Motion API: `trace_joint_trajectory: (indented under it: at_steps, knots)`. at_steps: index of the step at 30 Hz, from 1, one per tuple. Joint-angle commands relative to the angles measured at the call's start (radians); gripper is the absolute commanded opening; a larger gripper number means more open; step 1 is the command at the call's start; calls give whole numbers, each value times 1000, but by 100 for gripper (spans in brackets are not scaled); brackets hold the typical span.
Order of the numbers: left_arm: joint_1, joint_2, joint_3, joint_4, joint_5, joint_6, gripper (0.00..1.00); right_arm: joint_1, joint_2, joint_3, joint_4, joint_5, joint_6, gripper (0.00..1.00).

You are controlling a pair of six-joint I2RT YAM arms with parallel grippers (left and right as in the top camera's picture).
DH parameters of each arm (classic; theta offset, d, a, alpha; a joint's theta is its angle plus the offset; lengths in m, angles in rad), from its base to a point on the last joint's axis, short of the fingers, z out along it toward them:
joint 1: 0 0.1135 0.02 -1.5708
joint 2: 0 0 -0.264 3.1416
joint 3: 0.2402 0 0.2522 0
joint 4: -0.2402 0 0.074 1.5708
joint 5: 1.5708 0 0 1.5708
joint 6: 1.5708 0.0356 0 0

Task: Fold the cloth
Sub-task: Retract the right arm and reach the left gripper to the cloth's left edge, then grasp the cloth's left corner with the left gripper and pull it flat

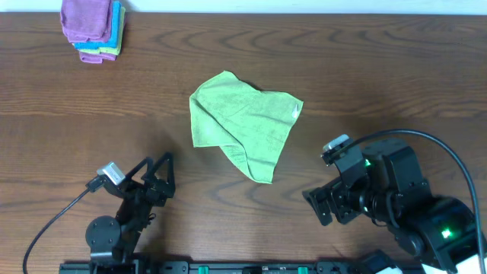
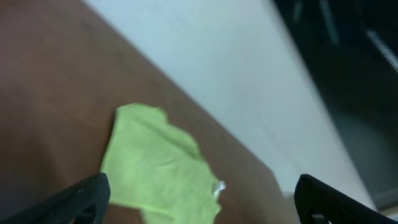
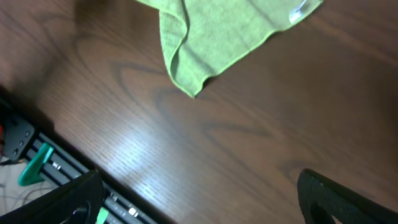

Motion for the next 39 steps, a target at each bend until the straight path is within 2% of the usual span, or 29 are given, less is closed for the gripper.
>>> trace_joint_trajectory:
  at_steps: [1, 5, 11, 17, 22, 25, 27, 32, 33, 35, 37, 39]
  knots:
    - [-34, 69, 16, 19, 7, -22, 96, 3, -4, -1, 34, 9, -27, 99]
    - [-67, 252, 97, 18, -6, 22, 96, 3, -4, -1, 84, 9, -27, 100]
    - [-87, 680, 348, -31, -3, 186, 96, 3, -4, -1, 132, 9, -21, 99]
    - [-154, 1051, 625, -174, -19, 311, 96, -33, -4, -1, 187, 10, -19, 99]
    - [-291, 1337, 908, -459, -245, 424, 97, -119, -4, -1, 220, 48, -19, 99]
    - [-356, 1452, 1015, -602, -410, 431, 100, -177, -4, -1, 236, 54, -20, 99]
    - [-386, 1510, 1050, -658, -493, 430, 85, -209, -4, -1, 239, 54, -19, 99]
    - [-408, 1598, 1052, -671, -510, 430, 11, -264, -4, -1, 238, 51, -19, 99]
    - [-407, 1611, 1051, -672, -493, 430, 6, -268, -4, -1, 238, 51, -20, 99]
    - [-407, 1632, 1051, -674, -461, 413, 6, -269, -4, -1, 239, 51, -20, 99]
    - [-408, 1647, 1051, -673, -448, 412, 13, -269, -4, -1, 239, 51, -20, 99]
    - [-408, 1654, 1051, -664, -448, 412, 6, -269, -4, -1, 239, 51, -20, 99]
